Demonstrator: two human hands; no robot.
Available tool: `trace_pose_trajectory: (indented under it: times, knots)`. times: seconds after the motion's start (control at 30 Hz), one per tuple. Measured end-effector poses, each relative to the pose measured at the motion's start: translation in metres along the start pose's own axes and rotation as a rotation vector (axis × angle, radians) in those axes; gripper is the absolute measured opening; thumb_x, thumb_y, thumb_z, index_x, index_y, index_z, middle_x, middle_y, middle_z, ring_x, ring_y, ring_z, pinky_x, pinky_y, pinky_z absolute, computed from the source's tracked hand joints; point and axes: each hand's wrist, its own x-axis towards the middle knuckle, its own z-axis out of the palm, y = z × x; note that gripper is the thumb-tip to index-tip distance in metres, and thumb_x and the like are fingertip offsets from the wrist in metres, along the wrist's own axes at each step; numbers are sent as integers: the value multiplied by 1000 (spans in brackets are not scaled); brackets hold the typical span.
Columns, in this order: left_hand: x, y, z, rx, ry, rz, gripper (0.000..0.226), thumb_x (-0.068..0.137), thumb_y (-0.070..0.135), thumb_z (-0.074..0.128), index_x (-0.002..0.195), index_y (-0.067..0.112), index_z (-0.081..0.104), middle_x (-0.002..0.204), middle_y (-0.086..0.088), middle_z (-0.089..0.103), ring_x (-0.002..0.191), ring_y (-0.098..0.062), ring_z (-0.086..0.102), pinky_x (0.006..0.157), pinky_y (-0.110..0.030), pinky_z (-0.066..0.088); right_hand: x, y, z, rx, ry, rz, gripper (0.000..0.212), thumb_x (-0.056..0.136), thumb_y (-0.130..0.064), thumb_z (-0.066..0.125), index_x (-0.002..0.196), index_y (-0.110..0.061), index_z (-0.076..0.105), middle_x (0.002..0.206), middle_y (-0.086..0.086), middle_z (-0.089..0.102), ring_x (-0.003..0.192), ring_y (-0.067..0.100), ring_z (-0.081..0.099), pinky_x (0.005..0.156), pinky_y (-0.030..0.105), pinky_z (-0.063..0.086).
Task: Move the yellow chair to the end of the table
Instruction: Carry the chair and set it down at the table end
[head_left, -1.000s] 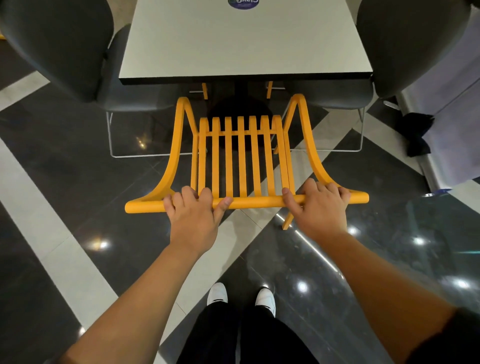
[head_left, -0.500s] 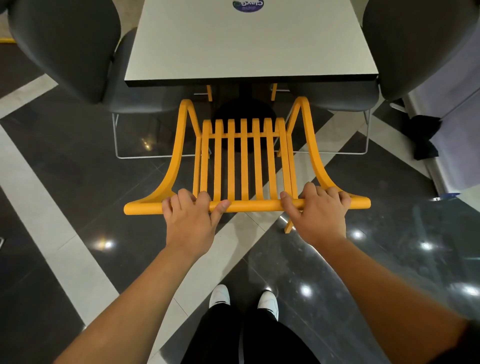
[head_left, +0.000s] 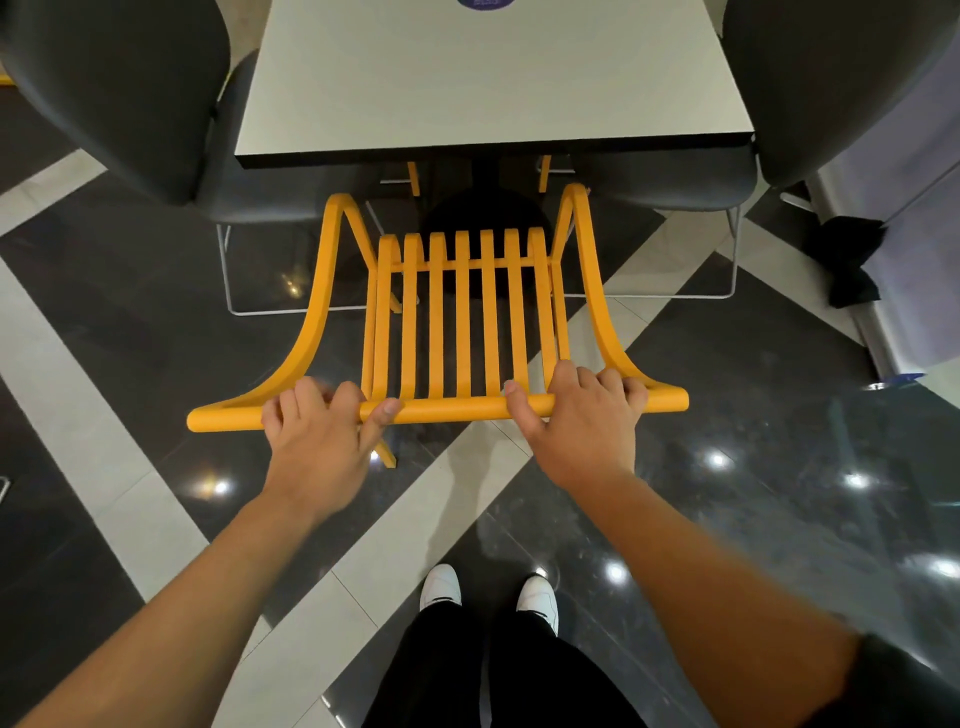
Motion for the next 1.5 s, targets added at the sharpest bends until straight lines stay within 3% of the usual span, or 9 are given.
trace_pose_trajectory:
  times: [0.17,0.5,0.9,1.5]
  knots:
    - [2,-2,-6,-12,-57,-20,72,94,69,18,94,10,60,99,-15,47,94,-35,45,97,-56,31,0,-3,-2,4,-13,-14,61,95,-77,26,83,-20,48,75,-4,55,86,26,56,103,53,36]
    - [-2,34,-1,-40,-69,-48,74,95,71,15,92,13,60,97,-13,48,90,-34,43,93,-56,33,14,30,-16,-48,-120,-7,73,91,-82,22,92,-19,59,87,-1,67,97,26,58,105,50,33]
    - [-1,33,-7,-26,-107,-3,74,95,71,13,102,15,62,100,-11,49,95,-31,45,98,-57,35,1,39,-11,-14,-66,-24,65,95,-80,21,82,-23,50,77,-4,58,87,23,51,101,51,33]
    - [0,44,-11,-90,-40,-1,68,97,67,21,97,14,64,95,-8,47,93,-29,45,99,-57,34,12,44,-13,-11,-37,-38,65,95,-80,21,78,-24,49,71,-7,56,83,21,51,101,52,34]
